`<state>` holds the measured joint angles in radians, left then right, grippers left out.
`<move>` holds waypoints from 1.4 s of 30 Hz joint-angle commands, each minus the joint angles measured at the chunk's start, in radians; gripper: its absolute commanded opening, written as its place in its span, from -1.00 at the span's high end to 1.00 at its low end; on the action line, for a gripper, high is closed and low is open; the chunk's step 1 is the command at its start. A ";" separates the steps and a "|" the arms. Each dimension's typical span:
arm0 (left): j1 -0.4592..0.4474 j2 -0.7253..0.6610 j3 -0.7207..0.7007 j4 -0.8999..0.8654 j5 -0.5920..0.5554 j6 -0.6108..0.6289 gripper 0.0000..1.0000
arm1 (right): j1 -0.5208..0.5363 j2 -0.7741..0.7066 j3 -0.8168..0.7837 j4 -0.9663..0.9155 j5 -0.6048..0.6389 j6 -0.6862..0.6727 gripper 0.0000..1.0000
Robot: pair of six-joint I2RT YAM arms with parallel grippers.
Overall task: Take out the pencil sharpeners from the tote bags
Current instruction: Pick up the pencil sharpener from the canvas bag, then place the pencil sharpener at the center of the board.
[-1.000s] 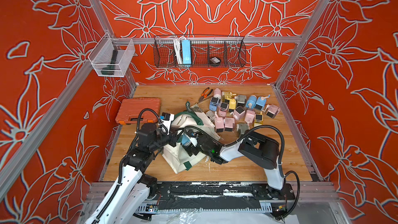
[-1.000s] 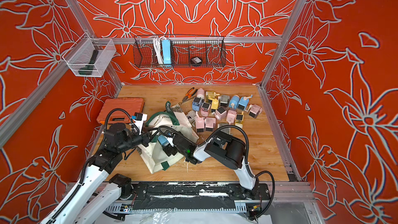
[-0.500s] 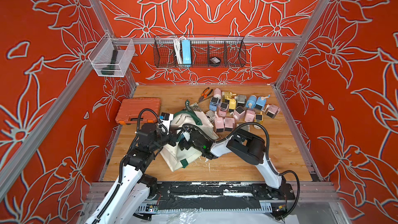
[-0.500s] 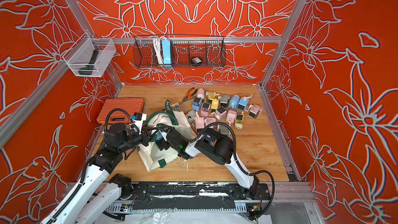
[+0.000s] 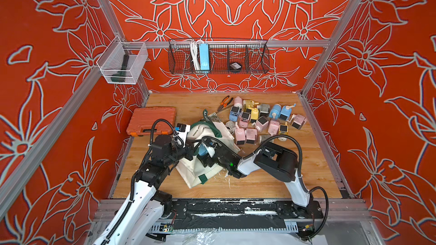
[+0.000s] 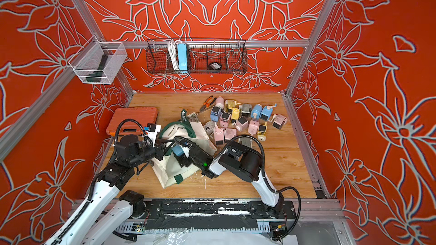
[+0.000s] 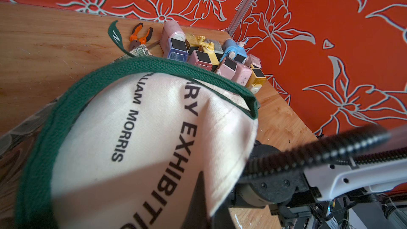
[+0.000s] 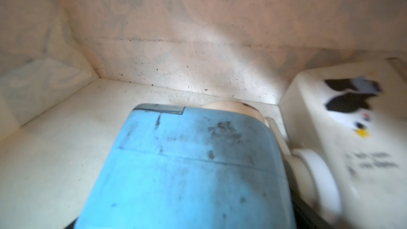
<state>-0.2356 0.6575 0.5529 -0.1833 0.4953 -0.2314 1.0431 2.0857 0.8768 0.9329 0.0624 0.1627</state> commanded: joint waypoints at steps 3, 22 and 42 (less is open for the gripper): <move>-0.002 -0.009 -0.010 -0.001 -0.034 -0.003 1.00 | 0.009 -0.170 -0.112 -0.059 -0.041 0.033 -0.34; -0.002 -0.025 -0.014 -0.005 -0.110 -0.003 1.00 | 0.021 -0.822 -0.297 -0.763 -0.267 0.014 -0.25; -0.002 -0.051 -0.016 -0.015 -0.148 -0.001 1.00 | -0.186 -1.155 -0.431 -1.146 0.281 0.385 -0.28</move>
<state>-0.2359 0.6193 0.5449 -0.1936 0.3622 -0.2314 0.8818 0.9421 0.4679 -0.1581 0.2584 0.4572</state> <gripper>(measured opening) 0.047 0.903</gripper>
